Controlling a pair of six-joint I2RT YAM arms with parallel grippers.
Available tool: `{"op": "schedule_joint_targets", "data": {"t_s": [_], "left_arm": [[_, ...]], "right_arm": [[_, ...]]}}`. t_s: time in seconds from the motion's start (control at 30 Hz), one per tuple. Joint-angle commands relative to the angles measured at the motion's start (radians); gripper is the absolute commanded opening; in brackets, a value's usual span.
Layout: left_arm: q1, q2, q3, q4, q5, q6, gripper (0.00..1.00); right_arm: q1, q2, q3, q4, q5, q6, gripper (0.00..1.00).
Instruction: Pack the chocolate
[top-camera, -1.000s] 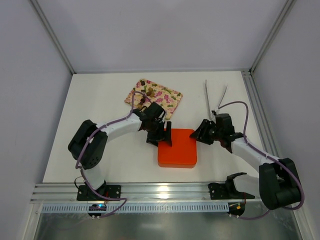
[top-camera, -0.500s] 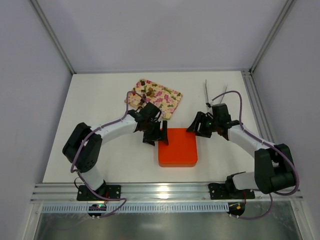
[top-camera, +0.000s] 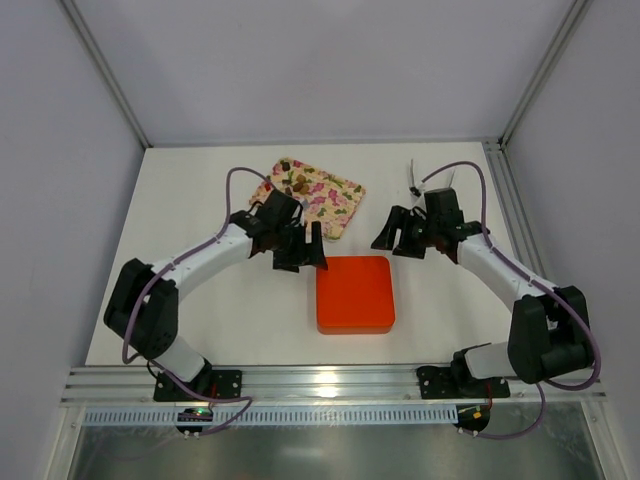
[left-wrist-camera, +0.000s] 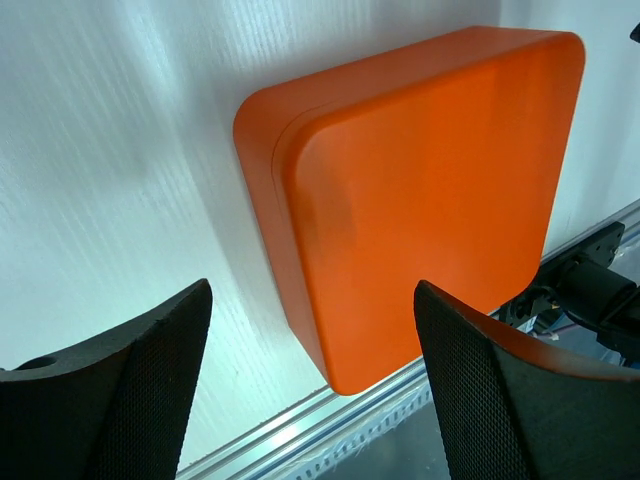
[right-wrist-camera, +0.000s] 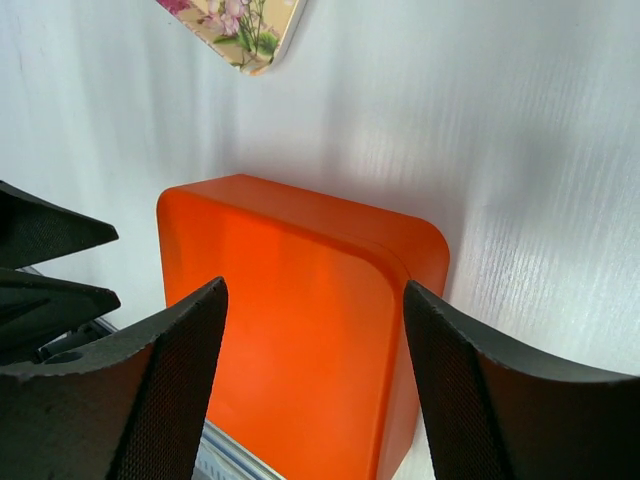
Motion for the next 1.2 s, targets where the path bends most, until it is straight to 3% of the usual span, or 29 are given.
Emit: {"op": "schedule_joint_targets", "data": {"t_s": [0.0, 0.43, 0.7, 0.9, 1.17], "left_arm": [[0.008, -0.058, 0.048, -0.009, -0.011, 0.039, 0.8], [0.025, -0.25, 0.119, -0.161, -0.141, 0.112, 0.84], [0.025, -0.365, 0.137, -0.259, -0.301, 0.12, 0.86], [0.025, -0.501, 0.093, -0.29, -0.381, 0.112, 0.86], [0.025, -0.583, 0.068, -0.308, -0.421, 0.092, 0.88]], "right_arm": [[0.005, -0.055, 0.051, -0.033, 0.029, -0.019, 0.73], [0.004, -0.328, 0.085, -0.137, 0.163, -0.022, 0.78], [0.004, -0.539, 0.097, -0.229, 0.325, -0.051, 0.88], [0.002, -0.63, 0.097, -0.312, 0.408, -0.076, 0.98], [0.004, -0.675, 0.08, -0.318, 0.441, -0.104, 1.0]]}}
